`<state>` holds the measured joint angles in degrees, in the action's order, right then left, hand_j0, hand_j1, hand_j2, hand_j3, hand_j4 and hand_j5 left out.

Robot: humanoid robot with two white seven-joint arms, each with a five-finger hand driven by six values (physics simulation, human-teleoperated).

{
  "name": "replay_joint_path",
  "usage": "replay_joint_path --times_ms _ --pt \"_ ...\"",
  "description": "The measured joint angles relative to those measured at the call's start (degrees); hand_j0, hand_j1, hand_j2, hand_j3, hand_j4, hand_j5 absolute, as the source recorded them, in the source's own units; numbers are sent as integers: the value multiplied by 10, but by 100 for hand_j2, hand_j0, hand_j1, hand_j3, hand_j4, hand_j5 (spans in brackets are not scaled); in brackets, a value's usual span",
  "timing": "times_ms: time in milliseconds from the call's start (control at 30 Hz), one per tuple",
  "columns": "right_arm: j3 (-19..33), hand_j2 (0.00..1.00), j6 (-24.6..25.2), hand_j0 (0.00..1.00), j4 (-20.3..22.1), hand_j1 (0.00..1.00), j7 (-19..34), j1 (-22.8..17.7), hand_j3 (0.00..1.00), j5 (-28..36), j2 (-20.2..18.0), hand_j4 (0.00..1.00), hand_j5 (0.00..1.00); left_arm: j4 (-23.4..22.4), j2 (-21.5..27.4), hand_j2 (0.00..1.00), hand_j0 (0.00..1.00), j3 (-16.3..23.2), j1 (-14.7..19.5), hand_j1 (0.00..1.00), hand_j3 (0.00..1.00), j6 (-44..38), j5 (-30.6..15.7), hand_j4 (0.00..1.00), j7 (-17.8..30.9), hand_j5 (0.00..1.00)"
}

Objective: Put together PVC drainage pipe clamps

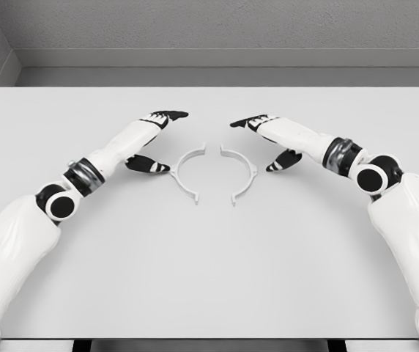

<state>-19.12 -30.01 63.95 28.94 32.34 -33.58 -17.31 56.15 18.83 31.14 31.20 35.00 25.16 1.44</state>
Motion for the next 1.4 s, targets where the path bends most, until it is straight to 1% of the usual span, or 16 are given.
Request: replay_joint_path --times_ms 200,800,867,933,1067,1133,1200,1267,1300,1367,1400 --pt "-1 100 0 100 -1 100 0 1 100 0 3 100 100 0 -8 100 100 3 -2 100 100 0 1 100 0 100" --pt "-6 100 5 100 6 100 1 2 100 -2 36 100 100 2 -12 100 100 4 -3 100 100 0 1 100 0 100" --pt "1 100 6 100 7 100 1 11 100 1 30 100 100 2 -12 100 100 4 -3 100 100 0 1 100 0 100" --pt "22 100 6 100 9 100 1 11 100 3 17 100 100 2 -12 100 100 4 -3 100 100 0 1 100 0 100" --pt "58 100 5 100 34 100 2 4 100 5 -16 100 100 3 -12 100 100 4 -4 100 100 0 1 100 0 100" --pt "76 100 4 100 72 100 5 -25 100 14 -40 100 100 3 -12 100 100 4 -5 100 100 0 1 100 0 100" --pt "105 100 4 100 129 100 15 -65 100 46 -71 100 100 4 -12 100 100 4 -5 100 100 0 1 100 0 100" --pt "129 100 4 100 183 100 21 -113 100 83 -105 100 100 5 -12 100 100 4 -5 100 100 0 1 100 0 100" --pt "147 100 1 100 208 100 22 -147 100 96 -115 100 100 5 -11 100 100 4 -5 100 100 0 1 100 0 100" --pt "195 100 -12 100 250 100 24 -205 100 121 -128 100 100 5 -10 100 100 4 -4 100 100 0 0 100 0 100" --pt "217 100 -23 100 266 100 25 -222 100 137 -131 100 100 5 -10 100 100 3 -2 100 100 0 -1 100 0 100"
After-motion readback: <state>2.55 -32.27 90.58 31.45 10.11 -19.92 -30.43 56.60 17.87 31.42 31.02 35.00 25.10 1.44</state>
